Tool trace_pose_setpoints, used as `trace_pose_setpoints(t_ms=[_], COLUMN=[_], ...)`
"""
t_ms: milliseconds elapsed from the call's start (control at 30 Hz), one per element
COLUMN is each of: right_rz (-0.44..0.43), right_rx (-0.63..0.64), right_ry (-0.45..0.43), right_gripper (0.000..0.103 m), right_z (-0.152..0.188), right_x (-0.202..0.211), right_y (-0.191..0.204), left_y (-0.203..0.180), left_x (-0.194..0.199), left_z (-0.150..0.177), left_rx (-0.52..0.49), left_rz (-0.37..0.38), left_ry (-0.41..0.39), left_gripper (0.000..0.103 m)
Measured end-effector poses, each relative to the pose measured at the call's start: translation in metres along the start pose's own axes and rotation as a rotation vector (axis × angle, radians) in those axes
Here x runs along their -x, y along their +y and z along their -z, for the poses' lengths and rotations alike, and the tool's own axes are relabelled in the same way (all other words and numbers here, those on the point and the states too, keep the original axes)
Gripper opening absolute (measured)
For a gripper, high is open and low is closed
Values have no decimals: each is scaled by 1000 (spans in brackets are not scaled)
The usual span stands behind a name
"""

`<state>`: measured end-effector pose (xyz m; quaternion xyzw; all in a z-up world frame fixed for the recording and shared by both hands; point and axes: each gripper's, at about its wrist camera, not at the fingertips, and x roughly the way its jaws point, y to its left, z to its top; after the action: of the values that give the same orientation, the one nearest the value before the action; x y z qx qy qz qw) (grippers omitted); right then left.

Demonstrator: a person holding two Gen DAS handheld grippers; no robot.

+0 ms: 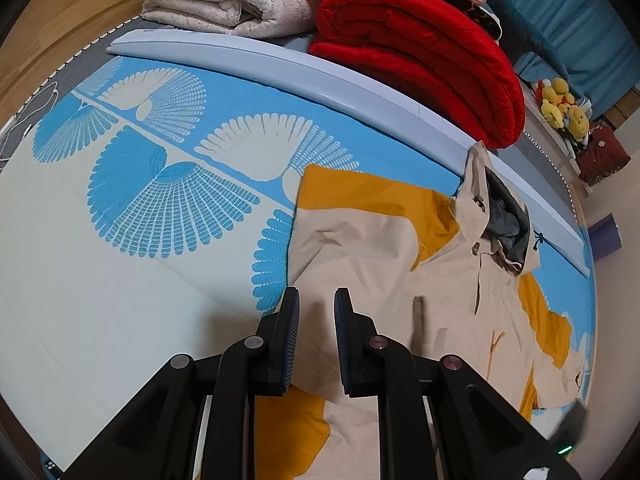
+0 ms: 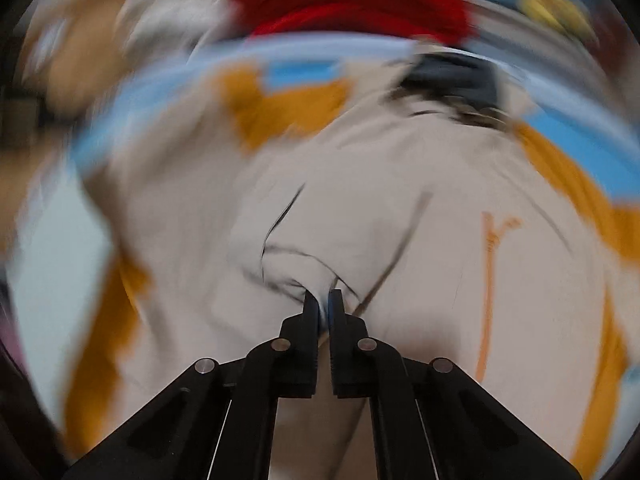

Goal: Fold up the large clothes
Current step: 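Grasp the other sleeve cuff with the right tool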

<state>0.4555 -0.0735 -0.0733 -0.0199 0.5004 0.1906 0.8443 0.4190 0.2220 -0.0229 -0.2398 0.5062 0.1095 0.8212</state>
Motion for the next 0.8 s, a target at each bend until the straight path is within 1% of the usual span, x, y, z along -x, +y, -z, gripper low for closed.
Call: trace_pose_setpoints(t_ms=[67, 100, 133, 167, 200, 233, 333, 367, 400, 467, 500, 533, 633, 700, 733, 767, 800], right_rz=[-26, -42, -61, -65, -59, -52, -41, -24, -11, -24, -31, -34, -58, -91, -107, -112, -109], right_rx=[-222, -302, -423, -532, -613, -671, -744, -753, -756, -760, -765, -777, -827, -864, -873, -875, -877], right_ry=[-109, -137, -162, -161, -143, -115, -9, 3, 10, 14, 13, 12, 30, 48, 58, 60, 64], right_gripper=[4, 4, 4, 4, 4, 8, 9, 10, 13, 31, 50, 60, 60, 60, 56, 50, 30], right_z=[-5, -3, 3, 11, 19, 26, 43, 47, 48, 49, 49, 49, 50, 50, 50, 52, 49], right_x=[27, 35, 44, 47, 47, 43, 28, 27, 26, 26, 25, 26, 17, 6, 2, 2, -1], right_y=[-38, -51, -71, -88, -101, -112, -130, -134, -137, -144, -147, -151, -167, -176, -179, -179, -180], left_y=[-1, -2, -3, -4, -5, -6, -10, -12, -12, -15, -16, -17, -17, -17, -16, -15, -13], left_x=[-1, -2, -3, -3, -4, -5, -10, -12, -13, -16, -16, -17, -18, -19, -19, -20, -20], left_z=[1, 1, 2, 3, 4, 4, 7, 8, 8, 10, 11, 11, 11, 11, 10, 9, 8], left_rx=[-5, -3, -8, -12, -14, -16, -20, -23, -25, -26, -26, -28, -27, -25, -23, -21, -16], left_rz=[-4, -6, -7, -9, -11, -11, -6, -4, -3, 2, 2, 1, -4, -8, -11, -13, -16], left_ry=[0, 1, 3, 4, 6, 8, 21, 26, 29, 37, 38, 39, 38, 37, 36, 36, 35], left_gripper=[14, 14, 14, 14, 14, 14, 14, 14, 14, 15, 15, 15, 15, 15, 15, 15, 15])
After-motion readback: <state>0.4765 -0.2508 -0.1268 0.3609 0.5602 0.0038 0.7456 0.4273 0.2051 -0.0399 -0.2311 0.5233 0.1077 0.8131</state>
